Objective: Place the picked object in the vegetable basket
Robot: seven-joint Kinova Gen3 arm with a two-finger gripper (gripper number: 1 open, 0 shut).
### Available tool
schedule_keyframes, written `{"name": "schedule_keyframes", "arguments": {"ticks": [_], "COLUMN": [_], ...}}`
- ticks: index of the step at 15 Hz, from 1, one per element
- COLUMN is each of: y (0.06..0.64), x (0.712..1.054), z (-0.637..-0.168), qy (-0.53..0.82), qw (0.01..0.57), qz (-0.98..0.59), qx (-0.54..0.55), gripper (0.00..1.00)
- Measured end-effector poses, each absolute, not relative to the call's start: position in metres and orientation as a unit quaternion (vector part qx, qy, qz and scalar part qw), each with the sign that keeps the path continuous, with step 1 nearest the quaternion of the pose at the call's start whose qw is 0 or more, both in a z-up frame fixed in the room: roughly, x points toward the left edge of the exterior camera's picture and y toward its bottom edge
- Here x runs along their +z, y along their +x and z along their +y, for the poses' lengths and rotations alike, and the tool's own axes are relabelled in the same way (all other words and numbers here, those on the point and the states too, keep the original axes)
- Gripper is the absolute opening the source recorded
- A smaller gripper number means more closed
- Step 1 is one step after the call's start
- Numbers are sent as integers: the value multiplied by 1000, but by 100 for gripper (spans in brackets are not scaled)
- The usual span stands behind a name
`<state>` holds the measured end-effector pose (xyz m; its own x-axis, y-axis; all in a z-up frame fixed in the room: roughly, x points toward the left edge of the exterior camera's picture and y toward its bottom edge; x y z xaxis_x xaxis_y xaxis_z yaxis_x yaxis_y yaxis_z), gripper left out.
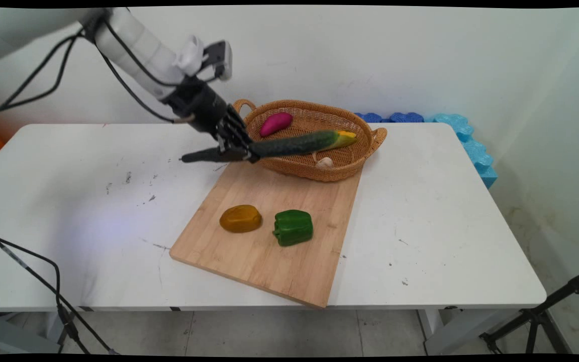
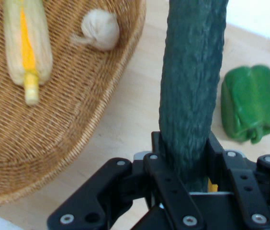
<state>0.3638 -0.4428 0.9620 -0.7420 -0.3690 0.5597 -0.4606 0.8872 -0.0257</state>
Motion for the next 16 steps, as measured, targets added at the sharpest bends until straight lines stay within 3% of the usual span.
{"name": "schedule_keyframes", "arguments": {"ticks": [9, 16], "y": [365, 356], "x": [1019, 1014], "z": [-490, -550], "qy": [271, 330], "qw": [304, 276], "qz": [-906, -891], "qx": [116, 145], "gripper": [0, 0]}}
